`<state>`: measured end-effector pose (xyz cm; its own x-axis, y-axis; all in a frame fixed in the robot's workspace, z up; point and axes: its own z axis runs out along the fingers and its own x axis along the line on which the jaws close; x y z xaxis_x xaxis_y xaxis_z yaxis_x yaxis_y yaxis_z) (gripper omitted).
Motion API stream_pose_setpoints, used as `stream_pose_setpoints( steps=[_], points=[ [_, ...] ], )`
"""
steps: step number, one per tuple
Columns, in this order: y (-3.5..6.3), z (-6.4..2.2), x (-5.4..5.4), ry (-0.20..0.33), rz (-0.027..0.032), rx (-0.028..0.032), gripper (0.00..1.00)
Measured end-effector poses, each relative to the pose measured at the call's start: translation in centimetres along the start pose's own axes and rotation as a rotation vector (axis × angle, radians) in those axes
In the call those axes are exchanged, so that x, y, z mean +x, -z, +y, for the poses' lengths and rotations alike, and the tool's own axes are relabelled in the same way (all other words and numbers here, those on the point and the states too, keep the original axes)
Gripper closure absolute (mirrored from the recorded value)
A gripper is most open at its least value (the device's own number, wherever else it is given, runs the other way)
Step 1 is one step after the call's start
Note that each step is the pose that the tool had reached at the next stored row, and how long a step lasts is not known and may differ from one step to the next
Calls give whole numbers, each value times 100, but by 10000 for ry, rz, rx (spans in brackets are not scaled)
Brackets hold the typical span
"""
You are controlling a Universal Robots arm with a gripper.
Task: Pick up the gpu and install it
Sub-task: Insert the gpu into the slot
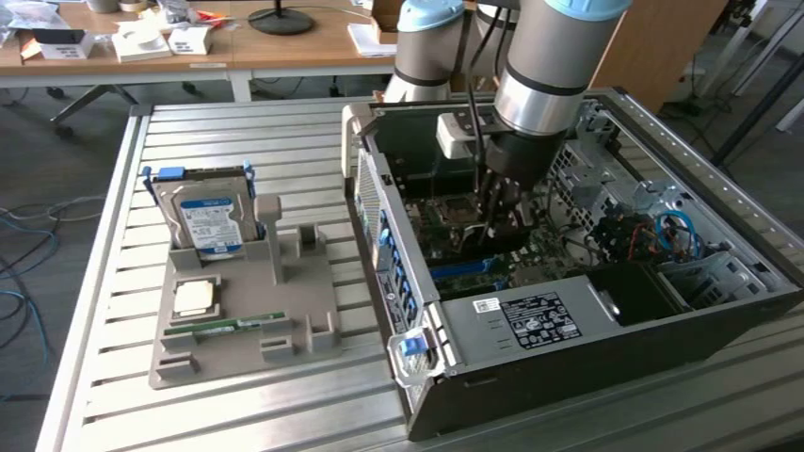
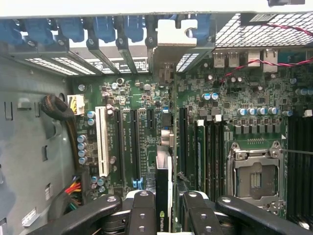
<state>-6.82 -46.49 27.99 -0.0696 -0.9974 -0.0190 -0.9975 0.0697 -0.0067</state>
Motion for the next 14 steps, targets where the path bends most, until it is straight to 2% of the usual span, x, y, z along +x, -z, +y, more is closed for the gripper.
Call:
stream_pose_setpoints(
  steps=[9,14],
  points=[
    [-36,2,1,-1,5,-1,74],
    [-44,38,2,-1,-1,1,74]
  ],
)
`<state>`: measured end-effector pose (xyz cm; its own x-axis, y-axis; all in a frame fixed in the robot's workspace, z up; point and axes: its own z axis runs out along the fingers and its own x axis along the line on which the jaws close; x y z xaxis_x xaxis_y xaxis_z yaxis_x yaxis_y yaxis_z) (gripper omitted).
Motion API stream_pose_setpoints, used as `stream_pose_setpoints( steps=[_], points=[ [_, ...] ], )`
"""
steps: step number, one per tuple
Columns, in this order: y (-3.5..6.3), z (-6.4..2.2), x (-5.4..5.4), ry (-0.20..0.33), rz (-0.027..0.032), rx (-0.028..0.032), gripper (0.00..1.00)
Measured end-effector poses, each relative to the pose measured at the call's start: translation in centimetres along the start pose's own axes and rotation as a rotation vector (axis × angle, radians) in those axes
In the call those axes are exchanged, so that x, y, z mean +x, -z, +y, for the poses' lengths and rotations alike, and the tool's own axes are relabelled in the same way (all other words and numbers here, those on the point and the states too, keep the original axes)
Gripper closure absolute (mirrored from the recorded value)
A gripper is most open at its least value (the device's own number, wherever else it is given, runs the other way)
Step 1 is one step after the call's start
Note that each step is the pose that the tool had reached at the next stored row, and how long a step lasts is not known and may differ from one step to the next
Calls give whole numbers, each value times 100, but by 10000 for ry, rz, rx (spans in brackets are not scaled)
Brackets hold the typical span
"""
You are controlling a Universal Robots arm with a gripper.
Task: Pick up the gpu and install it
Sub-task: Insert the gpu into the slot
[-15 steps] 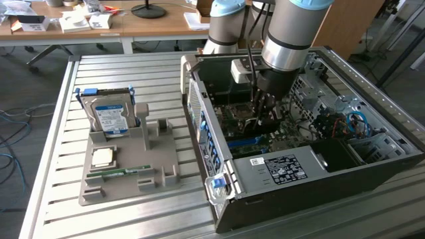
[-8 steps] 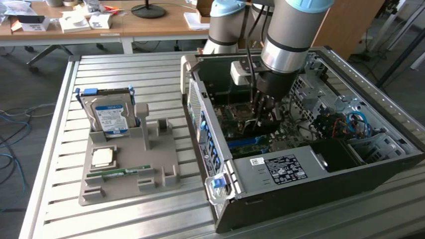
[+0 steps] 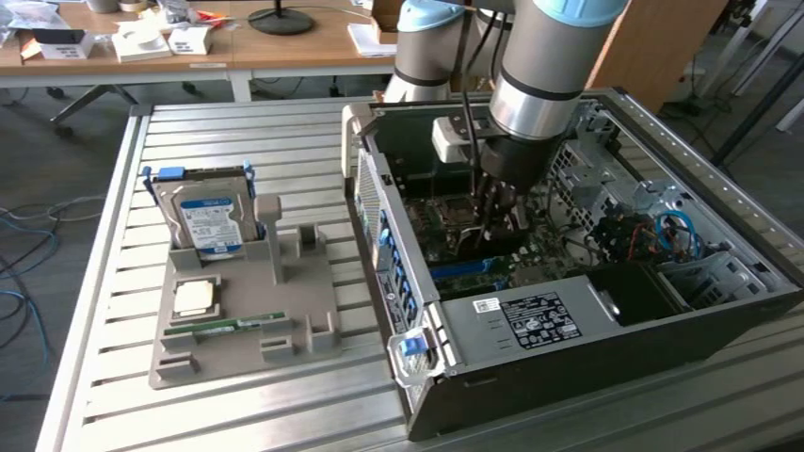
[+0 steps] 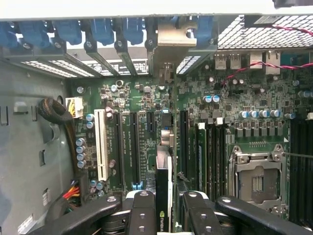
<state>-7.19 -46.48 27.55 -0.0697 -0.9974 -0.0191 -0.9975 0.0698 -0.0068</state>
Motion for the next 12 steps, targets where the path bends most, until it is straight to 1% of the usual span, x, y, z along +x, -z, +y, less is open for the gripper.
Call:
stream_pose_setpoints(
  steps=[12],
  points=[
    [-8,31,2,1,1,0,74]
  ],
)
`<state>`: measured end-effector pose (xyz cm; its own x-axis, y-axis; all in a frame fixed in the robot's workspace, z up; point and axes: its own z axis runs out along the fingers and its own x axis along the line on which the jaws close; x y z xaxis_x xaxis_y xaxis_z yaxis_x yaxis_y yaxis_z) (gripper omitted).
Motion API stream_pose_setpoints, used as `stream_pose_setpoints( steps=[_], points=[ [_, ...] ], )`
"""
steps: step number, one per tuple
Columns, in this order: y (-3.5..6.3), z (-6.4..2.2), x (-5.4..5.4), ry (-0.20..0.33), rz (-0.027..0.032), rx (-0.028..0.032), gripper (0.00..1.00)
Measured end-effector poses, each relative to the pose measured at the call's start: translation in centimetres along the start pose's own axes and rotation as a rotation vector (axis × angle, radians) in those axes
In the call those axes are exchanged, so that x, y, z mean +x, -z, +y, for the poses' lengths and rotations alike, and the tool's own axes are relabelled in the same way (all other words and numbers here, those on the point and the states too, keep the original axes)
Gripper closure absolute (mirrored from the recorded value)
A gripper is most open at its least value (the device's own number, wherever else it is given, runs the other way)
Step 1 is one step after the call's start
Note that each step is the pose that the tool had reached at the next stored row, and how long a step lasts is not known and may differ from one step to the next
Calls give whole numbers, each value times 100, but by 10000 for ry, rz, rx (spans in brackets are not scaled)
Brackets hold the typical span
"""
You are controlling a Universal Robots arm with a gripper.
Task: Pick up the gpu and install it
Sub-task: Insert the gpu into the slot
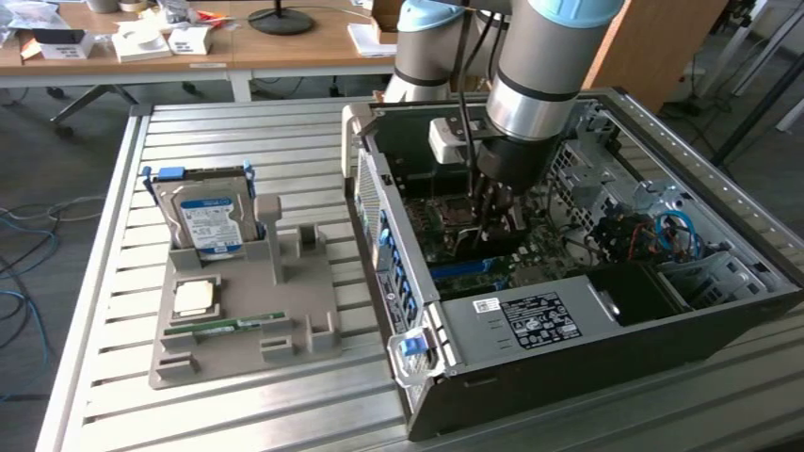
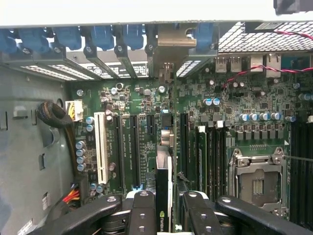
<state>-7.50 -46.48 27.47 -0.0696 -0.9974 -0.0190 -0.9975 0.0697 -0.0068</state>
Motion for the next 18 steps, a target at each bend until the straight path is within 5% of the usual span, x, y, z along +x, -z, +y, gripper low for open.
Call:
stream_pose_setpoints(
  steps=[18],
  points=[
    [-15,10,1,0,1,0,74]
  ],
)
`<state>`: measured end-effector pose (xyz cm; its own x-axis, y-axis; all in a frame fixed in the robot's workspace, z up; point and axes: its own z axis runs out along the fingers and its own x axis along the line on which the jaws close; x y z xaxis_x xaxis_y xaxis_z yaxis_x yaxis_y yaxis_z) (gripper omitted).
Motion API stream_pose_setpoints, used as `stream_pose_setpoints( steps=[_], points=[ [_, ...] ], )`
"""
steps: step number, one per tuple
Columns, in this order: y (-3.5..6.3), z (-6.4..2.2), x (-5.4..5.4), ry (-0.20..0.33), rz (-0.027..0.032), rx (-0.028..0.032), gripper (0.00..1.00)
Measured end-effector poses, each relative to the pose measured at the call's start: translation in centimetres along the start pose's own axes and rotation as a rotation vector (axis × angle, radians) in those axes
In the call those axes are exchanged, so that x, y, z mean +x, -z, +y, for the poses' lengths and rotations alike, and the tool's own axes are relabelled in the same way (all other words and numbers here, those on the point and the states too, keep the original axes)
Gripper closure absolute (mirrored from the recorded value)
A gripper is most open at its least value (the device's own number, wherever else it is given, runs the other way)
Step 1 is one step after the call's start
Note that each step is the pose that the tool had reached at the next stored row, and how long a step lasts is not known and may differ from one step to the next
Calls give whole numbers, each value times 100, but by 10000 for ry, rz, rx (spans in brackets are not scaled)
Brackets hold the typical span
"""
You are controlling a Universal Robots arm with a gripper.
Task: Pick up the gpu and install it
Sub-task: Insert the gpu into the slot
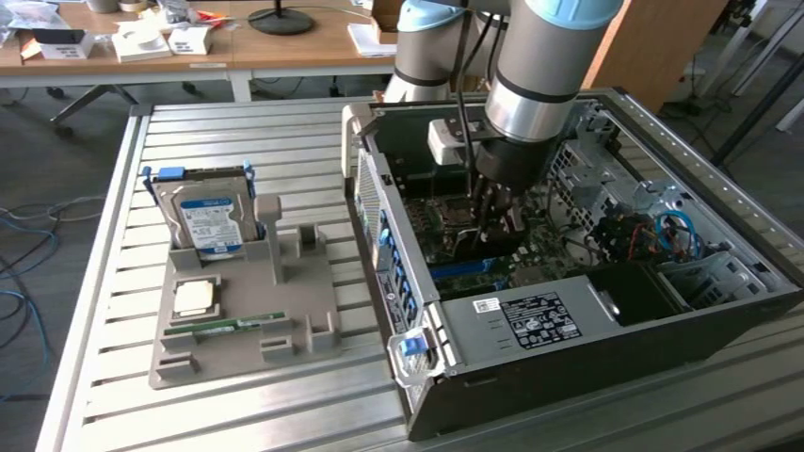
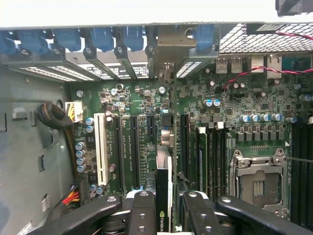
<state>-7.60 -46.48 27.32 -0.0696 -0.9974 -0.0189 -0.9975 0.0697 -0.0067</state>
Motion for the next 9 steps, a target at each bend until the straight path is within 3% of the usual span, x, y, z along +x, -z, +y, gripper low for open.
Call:
stream_pose_setpoints(
  steps=[9],
  points=[
    [-17,0,0,0,-2,1,74]
  ],
)
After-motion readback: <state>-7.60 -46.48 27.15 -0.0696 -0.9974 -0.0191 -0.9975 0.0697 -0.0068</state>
